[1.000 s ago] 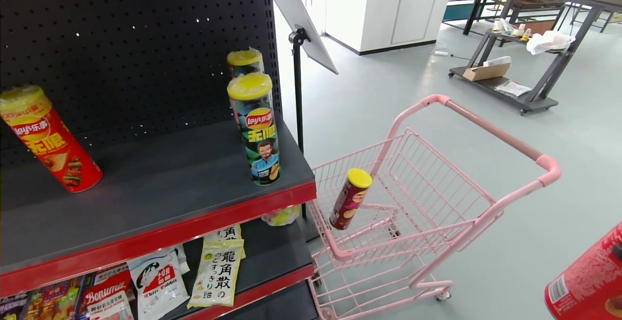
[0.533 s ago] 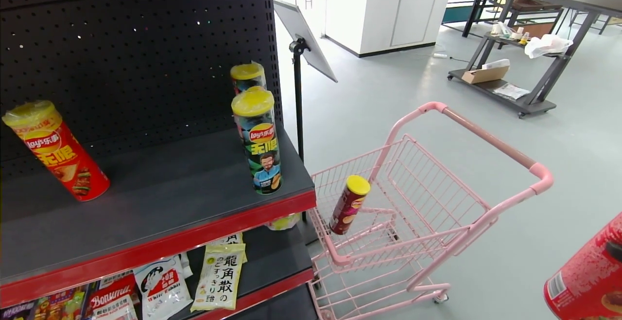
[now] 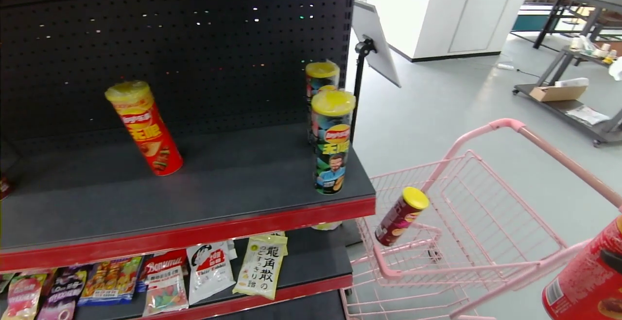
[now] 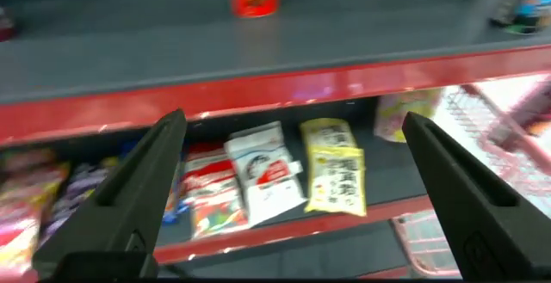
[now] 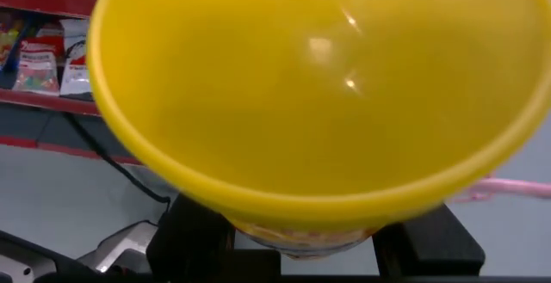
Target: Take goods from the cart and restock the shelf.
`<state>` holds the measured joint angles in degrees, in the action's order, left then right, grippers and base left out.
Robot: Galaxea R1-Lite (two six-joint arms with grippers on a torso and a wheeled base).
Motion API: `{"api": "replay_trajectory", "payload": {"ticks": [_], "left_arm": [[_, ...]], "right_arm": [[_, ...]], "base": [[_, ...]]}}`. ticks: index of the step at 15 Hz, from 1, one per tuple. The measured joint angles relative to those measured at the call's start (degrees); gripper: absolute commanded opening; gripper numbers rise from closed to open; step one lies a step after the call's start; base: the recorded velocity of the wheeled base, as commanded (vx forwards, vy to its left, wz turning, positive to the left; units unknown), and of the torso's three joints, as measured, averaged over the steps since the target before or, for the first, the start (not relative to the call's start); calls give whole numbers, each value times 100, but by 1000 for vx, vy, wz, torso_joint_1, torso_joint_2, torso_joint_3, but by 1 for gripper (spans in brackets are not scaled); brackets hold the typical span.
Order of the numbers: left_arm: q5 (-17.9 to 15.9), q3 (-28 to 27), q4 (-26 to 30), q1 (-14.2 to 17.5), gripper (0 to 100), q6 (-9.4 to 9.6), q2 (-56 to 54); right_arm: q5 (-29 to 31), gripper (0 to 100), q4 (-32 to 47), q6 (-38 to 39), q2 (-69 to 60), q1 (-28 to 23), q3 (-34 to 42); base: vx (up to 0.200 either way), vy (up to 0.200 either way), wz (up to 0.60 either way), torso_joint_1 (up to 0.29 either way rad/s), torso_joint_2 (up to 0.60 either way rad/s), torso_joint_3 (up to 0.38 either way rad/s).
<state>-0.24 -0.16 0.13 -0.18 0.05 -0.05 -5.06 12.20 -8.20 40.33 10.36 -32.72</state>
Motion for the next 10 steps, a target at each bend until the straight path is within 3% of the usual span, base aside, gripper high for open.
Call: {"api": "replay_trajectory", "payload": {"ticks": [2, 10], "left_arm": [[-5, 0, -4, 5, 100, 2, 0], [-7, -2, -4, 0, 100, 20, 0]], "right_arm": [[6, 0, -6, -11, -20, -6, 56], [-16, 0, -79, -11, -634, 0, 461]], "base": [[0, 0, 0, 0, 0, 0], [0, 200, 0, 2, 4, 1]]}}
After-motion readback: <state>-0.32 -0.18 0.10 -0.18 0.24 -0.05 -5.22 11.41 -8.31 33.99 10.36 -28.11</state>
